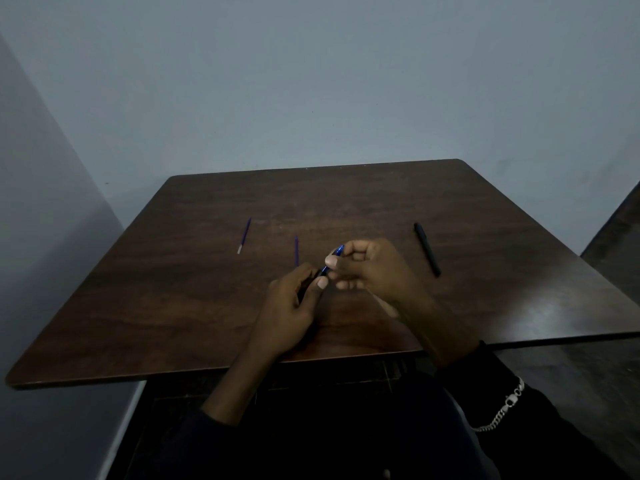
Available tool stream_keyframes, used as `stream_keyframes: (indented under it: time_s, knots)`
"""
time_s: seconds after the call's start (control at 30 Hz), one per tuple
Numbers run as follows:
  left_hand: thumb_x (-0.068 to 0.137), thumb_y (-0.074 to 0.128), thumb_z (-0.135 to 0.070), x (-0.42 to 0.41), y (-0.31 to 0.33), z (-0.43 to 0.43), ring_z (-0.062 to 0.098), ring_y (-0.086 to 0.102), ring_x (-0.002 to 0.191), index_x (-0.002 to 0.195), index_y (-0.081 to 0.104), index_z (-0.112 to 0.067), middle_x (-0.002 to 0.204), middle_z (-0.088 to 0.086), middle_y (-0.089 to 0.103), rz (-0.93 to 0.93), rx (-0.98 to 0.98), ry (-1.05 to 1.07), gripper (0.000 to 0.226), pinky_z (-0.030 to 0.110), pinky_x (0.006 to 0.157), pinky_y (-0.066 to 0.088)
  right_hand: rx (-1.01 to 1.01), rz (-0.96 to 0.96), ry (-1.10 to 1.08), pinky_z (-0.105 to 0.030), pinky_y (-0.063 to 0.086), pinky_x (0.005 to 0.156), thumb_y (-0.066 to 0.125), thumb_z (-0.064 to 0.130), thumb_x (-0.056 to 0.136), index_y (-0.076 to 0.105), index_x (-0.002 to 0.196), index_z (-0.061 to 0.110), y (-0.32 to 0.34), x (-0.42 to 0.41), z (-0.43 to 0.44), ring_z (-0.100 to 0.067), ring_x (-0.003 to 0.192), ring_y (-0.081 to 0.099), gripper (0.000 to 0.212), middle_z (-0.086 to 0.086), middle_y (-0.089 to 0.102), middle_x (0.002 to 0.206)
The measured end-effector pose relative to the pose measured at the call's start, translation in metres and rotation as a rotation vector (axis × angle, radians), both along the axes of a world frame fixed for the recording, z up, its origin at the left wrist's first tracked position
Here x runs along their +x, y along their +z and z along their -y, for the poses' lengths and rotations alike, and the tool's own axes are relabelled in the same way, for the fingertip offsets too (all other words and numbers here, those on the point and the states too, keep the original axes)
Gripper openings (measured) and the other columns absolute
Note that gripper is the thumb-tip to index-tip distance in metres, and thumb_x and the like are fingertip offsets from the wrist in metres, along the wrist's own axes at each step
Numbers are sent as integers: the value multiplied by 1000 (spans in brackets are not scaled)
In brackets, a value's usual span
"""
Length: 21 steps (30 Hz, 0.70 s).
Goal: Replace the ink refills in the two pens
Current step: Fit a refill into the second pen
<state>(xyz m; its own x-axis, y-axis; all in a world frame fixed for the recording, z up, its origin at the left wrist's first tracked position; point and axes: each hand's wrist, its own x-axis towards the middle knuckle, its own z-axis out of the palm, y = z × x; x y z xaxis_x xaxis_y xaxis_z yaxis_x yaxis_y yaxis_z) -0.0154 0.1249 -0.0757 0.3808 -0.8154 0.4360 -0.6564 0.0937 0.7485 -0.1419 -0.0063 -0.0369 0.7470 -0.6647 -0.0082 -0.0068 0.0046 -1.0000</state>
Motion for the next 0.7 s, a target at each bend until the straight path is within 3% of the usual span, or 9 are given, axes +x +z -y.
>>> stream_keyframes:
  time_s: [0.17,0.27,0.37,0.47,0.57,0.63,0.7]
  knots:
    - [106,57,-15,-3,2,-1,24,58,63,95,65,-4,72,8,62,-16,-22,-4,18,37,61,43,24,38,22,-28,60,59,63,9,101,66,109,4,9,-6,3,-23,75,78,11,-16,80,99]
    - [107,57,-14,-3,3,-1,7,52,58,99,65,-8,67,-5,59,-25,-11,-17,13,25,57,39,18,31,56,-30,59,56,59,13,103,63,111,8,15,-9,6,-26,72,78,10,-13,81,102]
    - [107,56,-14,-3,4,-2,2,53,57,101,66,-14,68,-18,60,-32,-12,-23,11,16,57,36,1,54,71,-31,58,54,59,16,103,62,111,9,17,-11,10,-28,71,77,10,-13,80,104]
    - [108,56,-15,-3,4,-2,5,53,59,96,63,-22,67,-16,59,-31,-13,-23,15,23,58,39,-27,70,48,-32,59,55,63,20,102,65,110,11,19,-11,14,-27,77,78,13,-9,80,107]
    - [108,56,-19,-2,3,-1,20,56,58,95,64,-32,67,-14,61,-35,-11,5,20,34,59,42,-19,119,-1,-29,58,54,64,22,101,66,107,13,24,-13,21,-24,77,77,11,-8,80,107]
    - [108,56,-19,-3,3,-1,16,57,58,99,65,-37,71,-22,65,-37,-17,14,22,28,58,42,-29,171,-58,-27,57,54,63,22,101,67,105,15,29,-15,30,-22,75,77,8,-8,80,107]
    - [108,55,-20,-2,1,0,10,55,57,105,68,-30,71,-24,64,-53,-25,13,17,25,57,41,-35,196,-115,-26,57,55,63,23,101,67,104,16,35,-20,40,-19,74,76,8,-8,81,105]
